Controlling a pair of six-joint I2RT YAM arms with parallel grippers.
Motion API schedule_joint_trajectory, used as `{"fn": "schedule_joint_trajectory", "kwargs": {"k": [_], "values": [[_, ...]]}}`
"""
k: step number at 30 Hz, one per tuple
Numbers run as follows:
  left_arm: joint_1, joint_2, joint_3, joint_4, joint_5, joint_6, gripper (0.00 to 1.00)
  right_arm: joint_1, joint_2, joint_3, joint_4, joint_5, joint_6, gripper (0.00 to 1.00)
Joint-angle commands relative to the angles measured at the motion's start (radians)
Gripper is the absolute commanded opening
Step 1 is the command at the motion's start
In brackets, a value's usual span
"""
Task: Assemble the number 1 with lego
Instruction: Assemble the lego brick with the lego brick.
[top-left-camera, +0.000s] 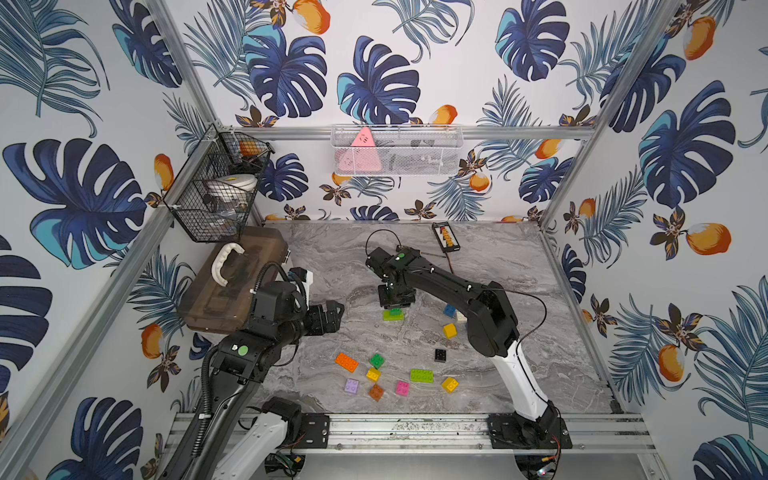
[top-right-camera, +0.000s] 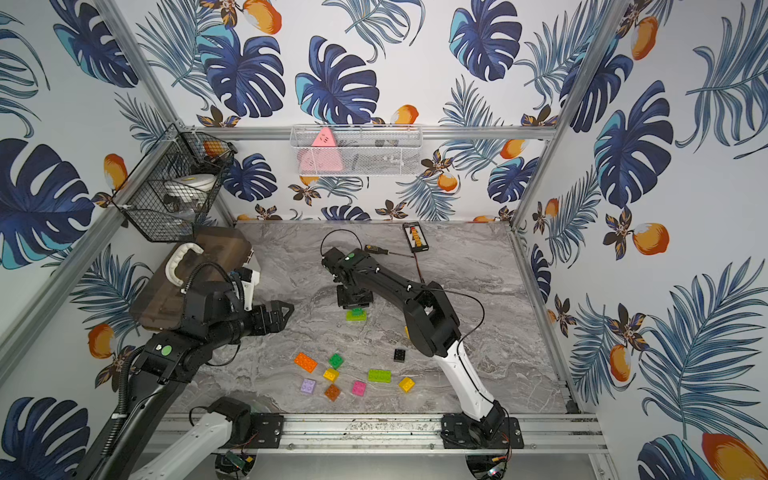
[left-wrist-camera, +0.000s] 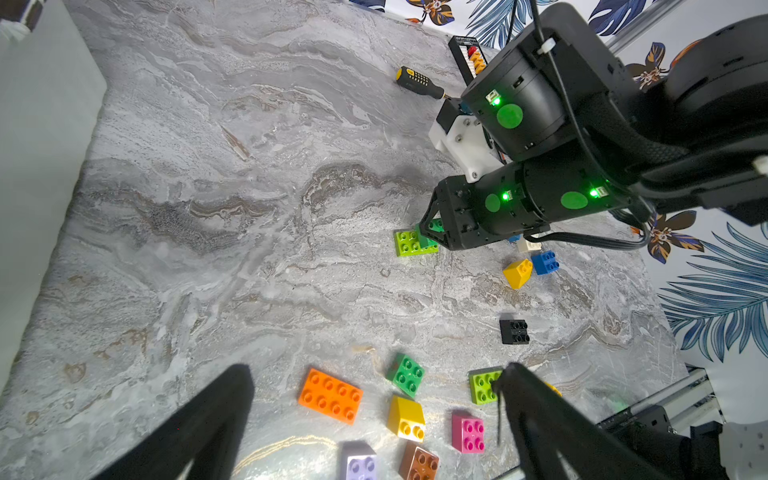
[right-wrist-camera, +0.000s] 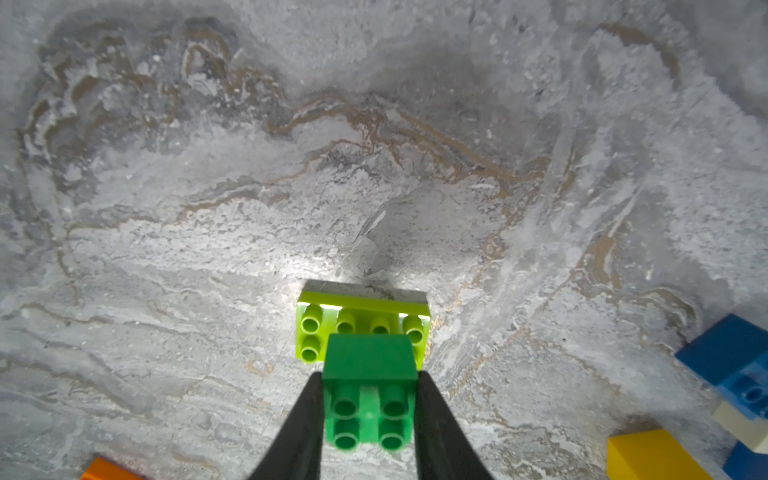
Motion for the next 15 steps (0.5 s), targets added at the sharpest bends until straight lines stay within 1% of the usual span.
{"fn": "schedule_joint_trajectory", "kwargs": {"k": [1, 15], "values": [[0.004, 0.0, -0.001, 0.029, 0.003, 0.016, 0.99, 0.001, 0.001, 0.001, 0.006, 0.008, 0.033, 0.22], [0.007, 0.0, -0.002, 0.029, 0.004, 0.014, 0.99, 0.006, -0.009, -0.042, 0.055, 0.007, 0.087, 0.17]]}}
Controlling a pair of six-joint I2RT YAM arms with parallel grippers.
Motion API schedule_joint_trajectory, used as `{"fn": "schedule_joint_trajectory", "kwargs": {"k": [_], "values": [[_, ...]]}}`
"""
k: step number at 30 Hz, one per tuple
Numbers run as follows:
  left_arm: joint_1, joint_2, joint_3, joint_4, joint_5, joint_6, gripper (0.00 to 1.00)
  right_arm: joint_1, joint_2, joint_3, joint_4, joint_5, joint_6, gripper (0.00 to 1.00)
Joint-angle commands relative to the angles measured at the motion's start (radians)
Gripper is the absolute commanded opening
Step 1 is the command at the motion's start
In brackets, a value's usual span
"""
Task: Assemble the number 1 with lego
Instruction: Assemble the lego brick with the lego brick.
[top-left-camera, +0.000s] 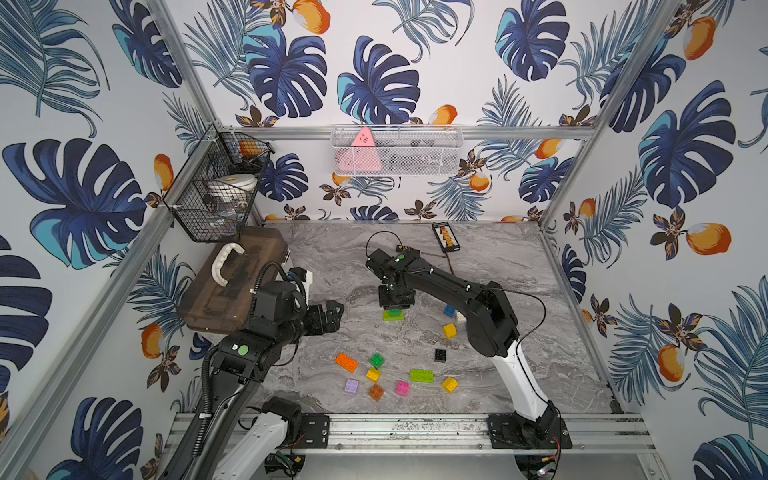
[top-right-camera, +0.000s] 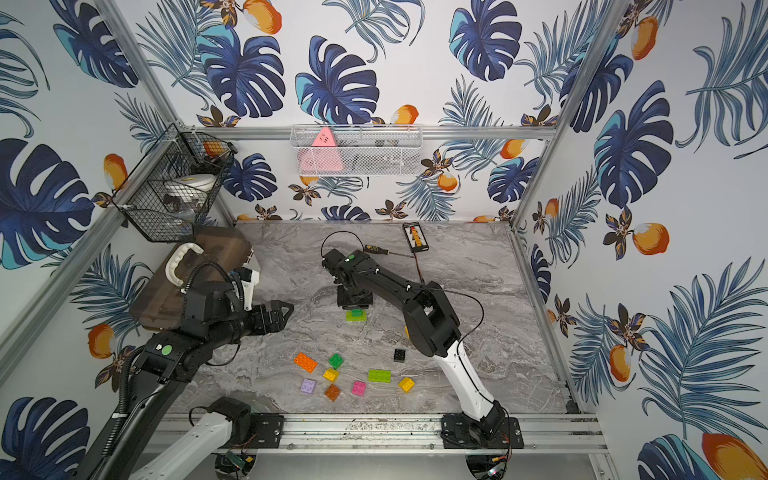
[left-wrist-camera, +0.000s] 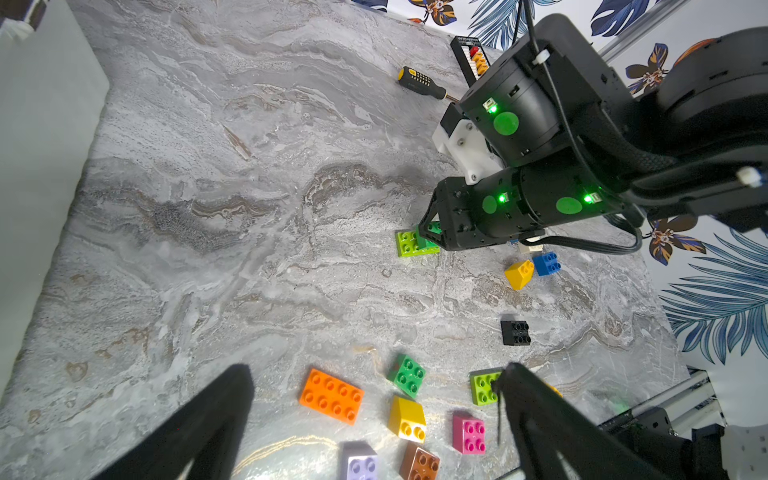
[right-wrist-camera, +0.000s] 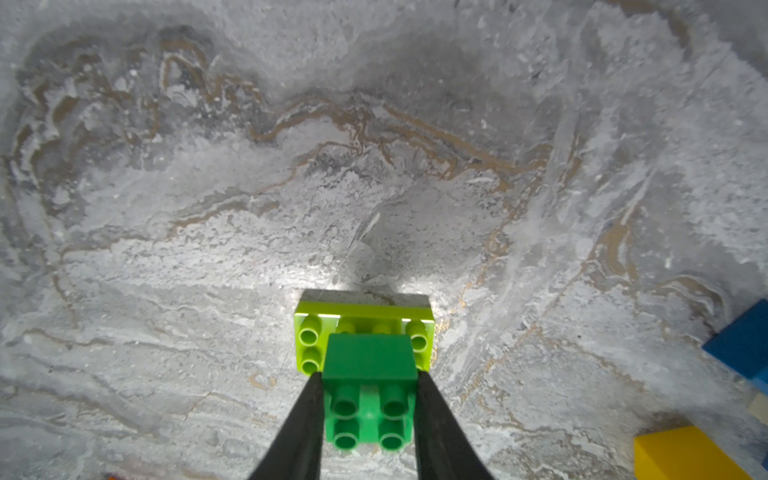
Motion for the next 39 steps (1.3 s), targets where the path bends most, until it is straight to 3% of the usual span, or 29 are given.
{"fn": "schedule_joint_trajectory", "kwargs": {"k": [1, 25, 39], "values": [[0.002, -0.002, -0.002, 0.029, 0.004, 0.014, 0.99, 0.003, -0.007, -0.013, 0.024, 0.011, 0.027, 0.16], [0.002, -0.009, -0.003, 0.031, -0.001, 0.012, 0.99, 0.016, -0.013, -0.062, 0.044, 0.021, 0.054, 0.13], [0.002, -0.016, -0.003, 0.031, -0.004, 0.011, 0.99, 0.019, 0.039, 0.009, 0.02, 0.056, 0.039, 0.13]]}}
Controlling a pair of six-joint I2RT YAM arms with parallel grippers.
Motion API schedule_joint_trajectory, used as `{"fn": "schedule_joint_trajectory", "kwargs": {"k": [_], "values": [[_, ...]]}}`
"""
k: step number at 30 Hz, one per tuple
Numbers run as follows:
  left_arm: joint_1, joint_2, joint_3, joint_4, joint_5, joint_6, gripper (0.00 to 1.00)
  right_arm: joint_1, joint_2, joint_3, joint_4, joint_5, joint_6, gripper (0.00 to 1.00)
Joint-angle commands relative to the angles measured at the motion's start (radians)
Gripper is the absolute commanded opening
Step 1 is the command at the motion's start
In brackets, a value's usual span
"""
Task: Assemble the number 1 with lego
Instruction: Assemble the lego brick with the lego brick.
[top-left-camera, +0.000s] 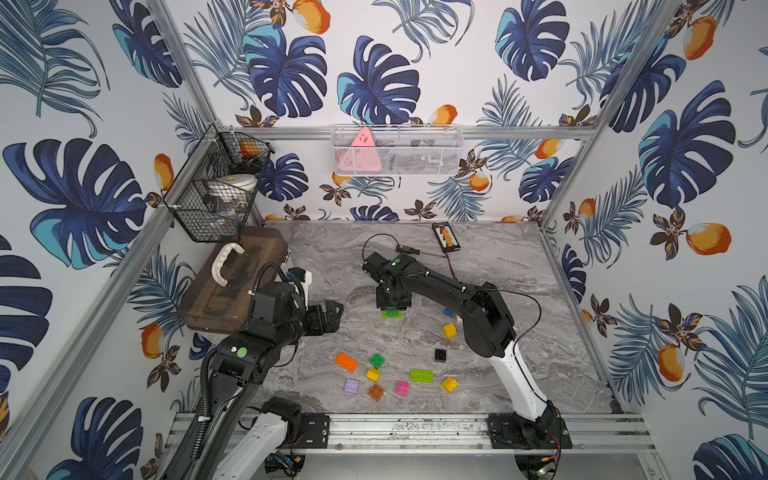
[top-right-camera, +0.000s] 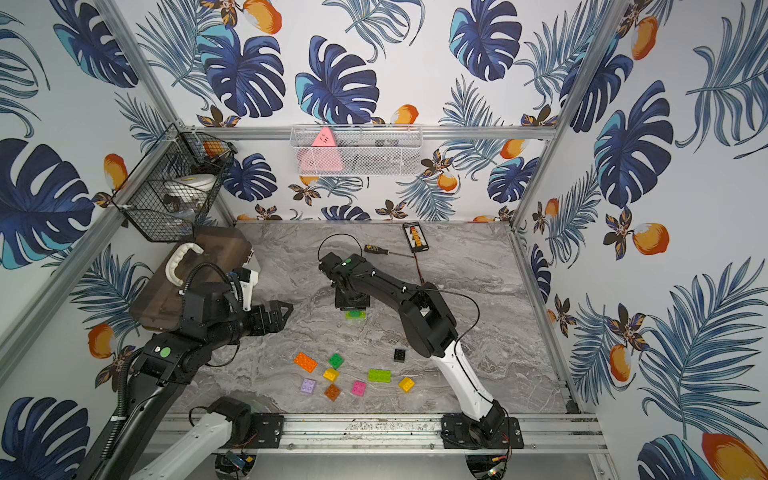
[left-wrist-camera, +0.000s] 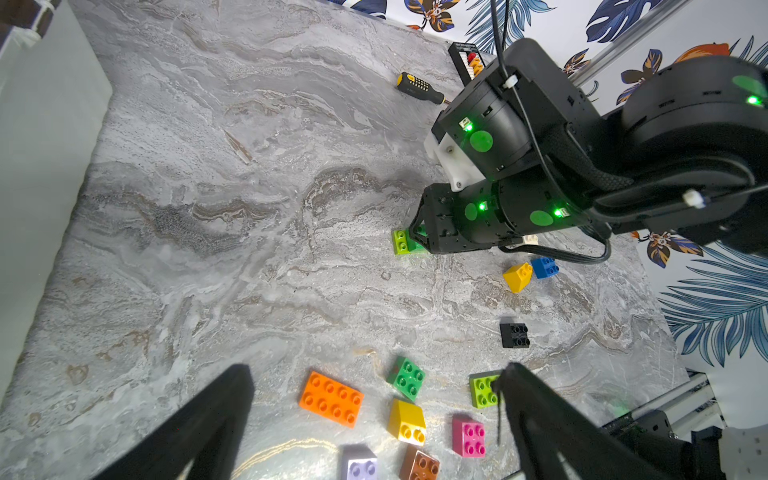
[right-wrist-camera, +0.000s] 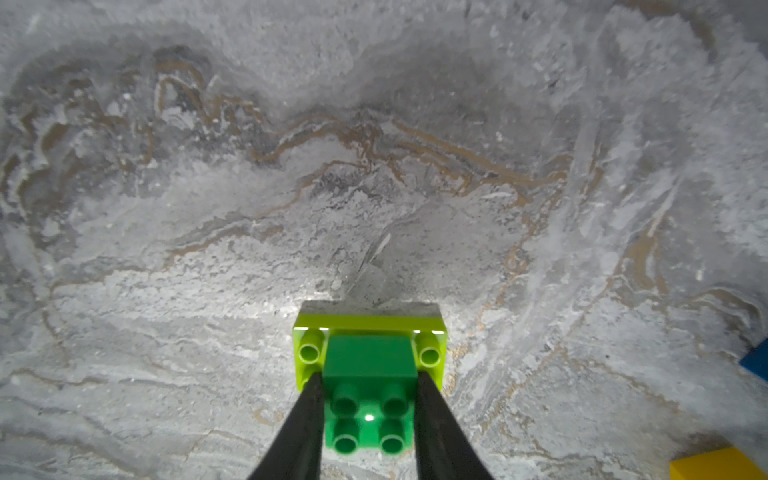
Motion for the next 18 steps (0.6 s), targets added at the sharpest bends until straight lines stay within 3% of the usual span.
{"fn": "schedule_joint_trajectory", "kwargs": {"k": [1, 18], "values": [[0.002, -0.003, 0.002, 0.025, -0.003, 0.011, 0.99, 0.002, 0.014, 0.005, -0.016, 0.019, -0.003, 0.13], [0.001, -0.004, 0.001, 0.024, -0.003, 0.012, 0.99, 0.016, 0.022, -0.072, 0.045, 0.055, 0.01, 0.08]]}}
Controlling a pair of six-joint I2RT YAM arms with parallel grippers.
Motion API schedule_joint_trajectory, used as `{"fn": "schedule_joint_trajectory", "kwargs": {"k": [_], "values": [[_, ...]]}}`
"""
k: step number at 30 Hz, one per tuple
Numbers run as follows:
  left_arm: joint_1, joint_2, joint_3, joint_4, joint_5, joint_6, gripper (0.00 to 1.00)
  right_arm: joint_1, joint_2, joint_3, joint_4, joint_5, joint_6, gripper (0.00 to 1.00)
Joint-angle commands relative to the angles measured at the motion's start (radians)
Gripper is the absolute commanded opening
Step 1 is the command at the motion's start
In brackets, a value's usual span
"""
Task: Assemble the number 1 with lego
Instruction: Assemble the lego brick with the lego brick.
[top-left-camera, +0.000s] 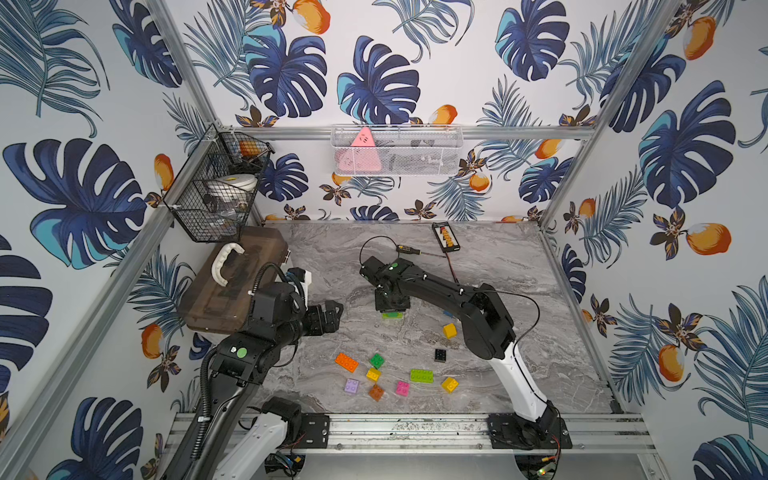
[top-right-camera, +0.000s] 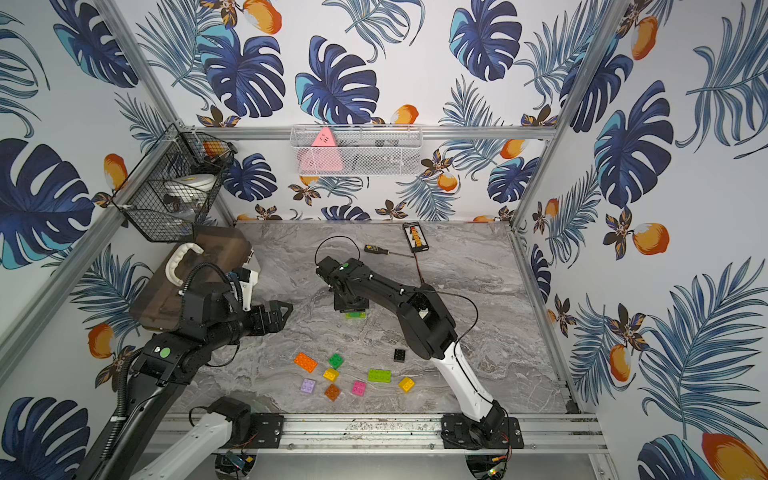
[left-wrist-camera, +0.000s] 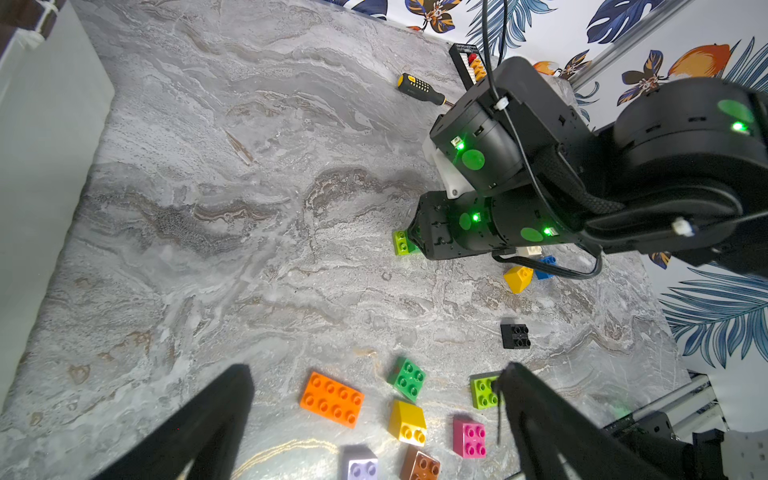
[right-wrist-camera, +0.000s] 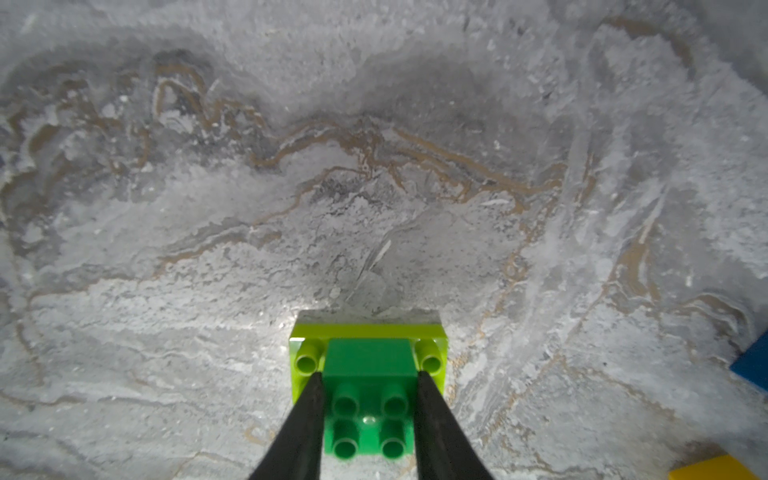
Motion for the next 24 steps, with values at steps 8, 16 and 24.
{"fn": "schedule_joint_trajectory", "kwargs": {"k": [8, 16, 24], "values": [[0.001, -0.005, 0.001, 0.024, 0.001, 0.013, 0.99, -0.002, 0.04, 0.077, -0.091, 0.006, 0.031, 0.3], [0.002, -0.006, 0.001, 0.025, 0.008, 0.015, 0.99, -0.002, -0.019, 0.122, -0.141, 0.029, 0.043, 0.63], [0.001, -0.003, 0.002, 0.026, 0.015, 0.017, 0.99, -0.004, -0.134, 0.092, -0.153, 0.02, 0.073, 0.71]]}}
